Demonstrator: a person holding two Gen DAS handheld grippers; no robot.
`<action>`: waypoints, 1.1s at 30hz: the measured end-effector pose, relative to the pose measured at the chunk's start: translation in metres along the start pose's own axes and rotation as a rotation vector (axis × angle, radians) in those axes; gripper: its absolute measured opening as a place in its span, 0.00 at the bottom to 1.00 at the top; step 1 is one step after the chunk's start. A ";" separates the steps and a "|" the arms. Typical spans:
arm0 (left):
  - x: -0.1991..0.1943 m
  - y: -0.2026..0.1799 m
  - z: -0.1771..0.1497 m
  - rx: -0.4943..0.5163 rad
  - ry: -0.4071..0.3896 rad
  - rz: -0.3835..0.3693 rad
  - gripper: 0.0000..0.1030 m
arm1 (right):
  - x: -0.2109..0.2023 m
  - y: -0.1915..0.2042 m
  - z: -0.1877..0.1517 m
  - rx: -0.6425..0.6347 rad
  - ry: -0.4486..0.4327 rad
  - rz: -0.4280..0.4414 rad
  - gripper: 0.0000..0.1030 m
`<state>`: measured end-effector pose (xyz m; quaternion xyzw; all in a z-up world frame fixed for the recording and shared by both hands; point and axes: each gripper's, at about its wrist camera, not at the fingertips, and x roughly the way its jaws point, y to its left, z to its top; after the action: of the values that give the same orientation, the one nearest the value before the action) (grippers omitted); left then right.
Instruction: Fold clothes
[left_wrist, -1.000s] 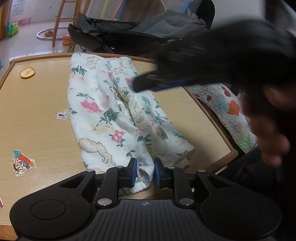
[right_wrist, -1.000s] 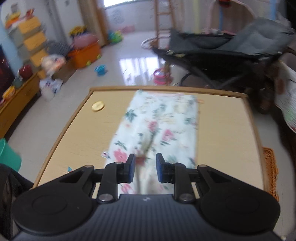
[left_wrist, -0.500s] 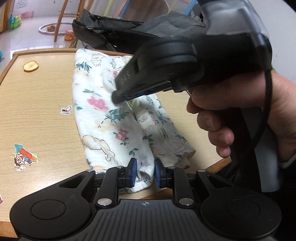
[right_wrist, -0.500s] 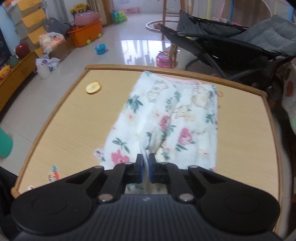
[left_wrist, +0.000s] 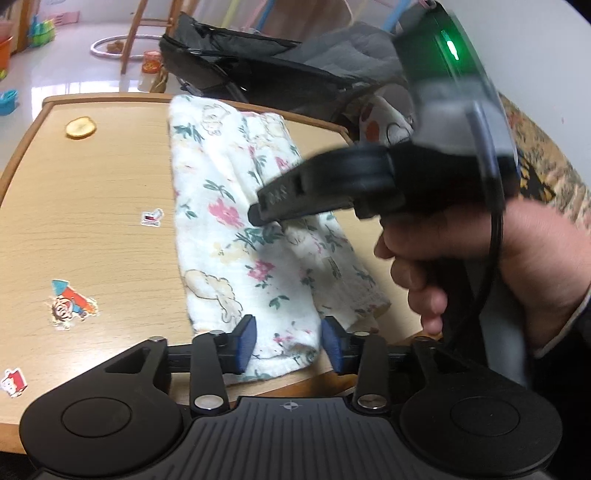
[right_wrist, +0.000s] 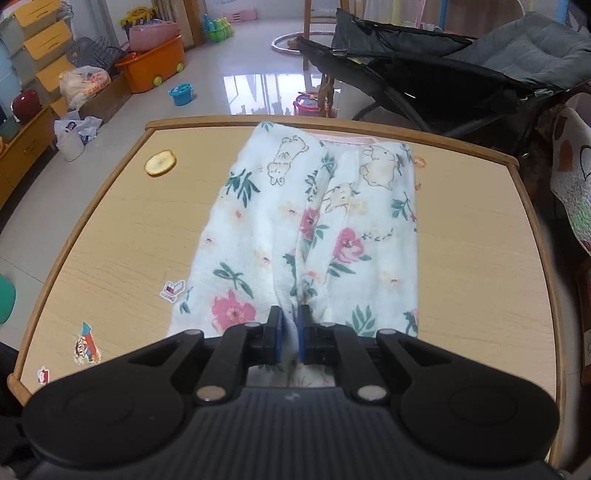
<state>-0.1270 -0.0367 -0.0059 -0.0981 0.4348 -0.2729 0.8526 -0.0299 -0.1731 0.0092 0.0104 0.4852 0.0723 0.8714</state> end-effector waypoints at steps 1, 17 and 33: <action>-0.002 0.001 0.001 -0.003 -0.002 -0.006 0.43 | -0.001 -0.002 0.000 0.004 -0.001 0.006 0.09; -0.016 0.002 0.001 -0.016 -0.037 -0.065 0.44 | -0.039 0.014 -0.004 -0.062 -0.045 0.139 0.21; -0.037 0.013 0.002 -0.028 -0.060 -0.044 0.57 | -0.039 -0.001 -0.021 -0.047 -0.047 0.176 0.21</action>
<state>-0.1378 -0.0056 0.0157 -0.1277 0.4106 -0.2825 0.8575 -0.0682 -0.1801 0.0306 0.0343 0.4599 0.1597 0.8728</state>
